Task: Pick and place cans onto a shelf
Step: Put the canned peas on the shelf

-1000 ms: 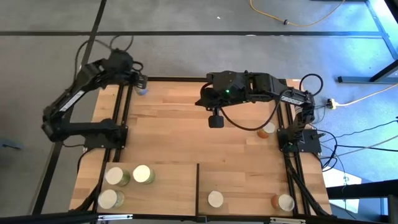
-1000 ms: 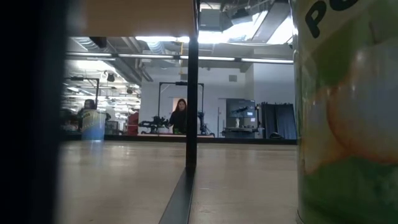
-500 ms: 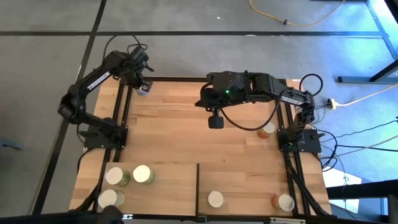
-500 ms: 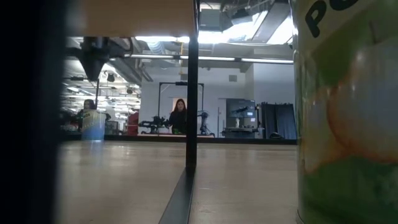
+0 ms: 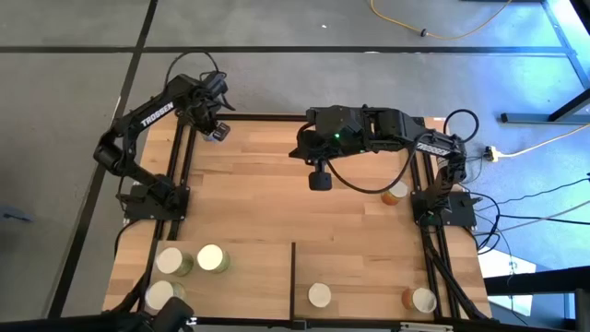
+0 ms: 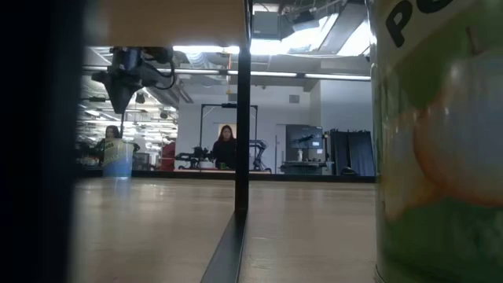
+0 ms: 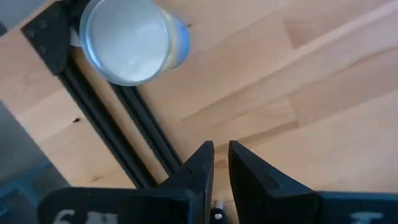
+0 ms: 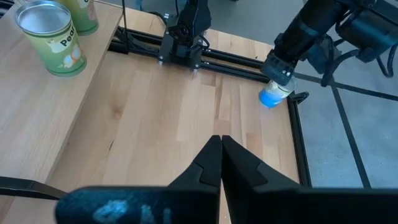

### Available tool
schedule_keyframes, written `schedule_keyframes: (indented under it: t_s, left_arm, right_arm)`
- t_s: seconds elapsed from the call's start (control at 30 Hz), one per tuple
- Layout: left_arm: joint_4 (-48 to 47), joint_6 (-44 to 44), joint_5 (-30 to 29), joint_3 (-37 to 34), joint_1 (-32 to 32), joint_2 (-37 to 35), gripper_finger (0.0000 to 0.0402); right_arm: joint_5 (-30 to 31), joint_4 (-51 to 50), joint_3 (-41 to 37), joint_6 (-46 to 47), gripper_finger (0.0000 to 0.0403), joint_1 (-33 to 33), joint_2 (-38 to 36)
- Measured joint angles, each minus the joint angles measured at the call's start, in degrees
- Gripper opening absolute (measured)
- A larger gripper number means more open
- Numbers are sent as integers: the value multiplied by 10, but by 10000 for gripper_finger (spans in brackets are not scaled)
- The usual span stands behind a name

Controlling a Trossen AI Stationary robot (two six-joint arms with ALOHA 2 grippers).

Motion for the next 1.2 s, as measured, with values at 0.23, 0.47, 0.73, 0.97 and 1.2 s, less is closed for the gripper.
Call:
schedule_keyframes:
  t_s: [0.23, 0.47, 0.73, 0.97, 1.2]
  left_arm:
    - [-79, 30, -1, 0, 1, 0, 41]
    - [-99, 148, 28, 0, 2, -1, 41]
    - [-89, 17, 27, 0, 26, -1, 41]
    - [-95, 99, 43, 0, 23, -6, 41]
    - [-94, 140, 77, 0, 23, -87, 41]
  right_arm:
    - [0, 0, 0, 0, 10, 0, 0]
    - [0, -1, 0, 0, 10, 0, 0]
    - [-10, -2, 0, 3, 10, 0, 0]
    - [-10, -2, 0, 2, 10, 0, 0]
    - [-10, -13, 0, 2, 10, 0, 0]
